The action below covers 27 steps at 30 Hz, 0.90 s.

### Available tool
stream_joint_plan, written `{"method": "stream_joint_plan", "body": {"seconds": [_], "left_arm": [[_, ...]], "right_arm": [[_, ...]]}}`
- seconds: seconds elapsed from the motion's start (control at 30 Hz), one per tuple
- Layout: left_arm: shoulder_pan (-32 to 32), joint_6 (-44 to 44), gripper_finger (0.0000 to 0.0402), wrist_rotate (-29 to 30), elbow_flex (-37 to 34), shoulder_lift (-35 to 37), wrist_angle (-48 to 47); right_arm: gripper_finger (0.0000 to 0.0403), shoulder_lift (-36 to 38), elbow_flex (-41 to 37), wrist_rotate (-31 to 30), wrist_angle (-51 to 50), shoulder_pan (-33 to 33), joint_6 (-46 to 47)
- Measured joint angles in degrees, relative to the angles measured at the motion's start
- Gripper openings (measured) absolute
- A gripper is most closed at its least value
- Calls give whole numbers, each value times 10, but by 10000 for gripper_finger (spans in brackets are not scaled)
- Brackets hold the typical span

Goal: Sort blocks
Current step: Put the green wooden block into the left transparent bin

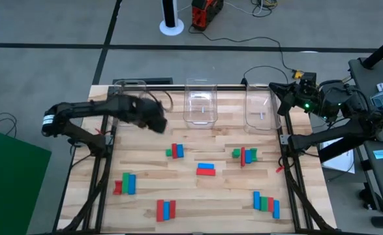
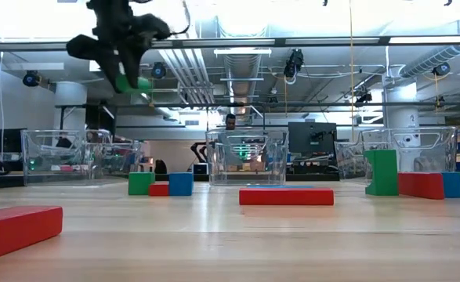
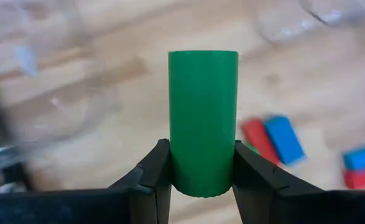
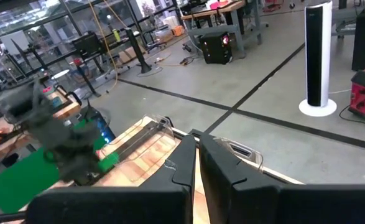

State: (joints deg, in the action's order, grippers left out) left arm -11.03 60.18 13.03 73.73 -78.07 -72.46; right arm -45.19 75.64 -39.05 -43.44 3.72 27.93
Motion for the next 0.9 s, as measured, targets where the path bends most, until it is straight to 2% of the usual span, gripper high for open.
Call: {"method": "stream_joint_plan", "body": {"seconds": [0.23,0.37,0.47,0.63,0.9], "left_arm": [[-196,-117,108,-2,-7,39,0],[-321,-209,108,-53,-13,39,17],[-391,-255,108,-75,-22,27,24],[-452,-304,108,-90,-32,6,24],[-470,-338,109,-96,-32,-25,25]], "right_arm": [[13,0,0,0,0,0,-16],[13,0,0,0,0,0,-16],[13,0,0,0,0,0,-16],[13,0,0,0,0,0,-15],[13,0,0,0,0,0,-15]]}}
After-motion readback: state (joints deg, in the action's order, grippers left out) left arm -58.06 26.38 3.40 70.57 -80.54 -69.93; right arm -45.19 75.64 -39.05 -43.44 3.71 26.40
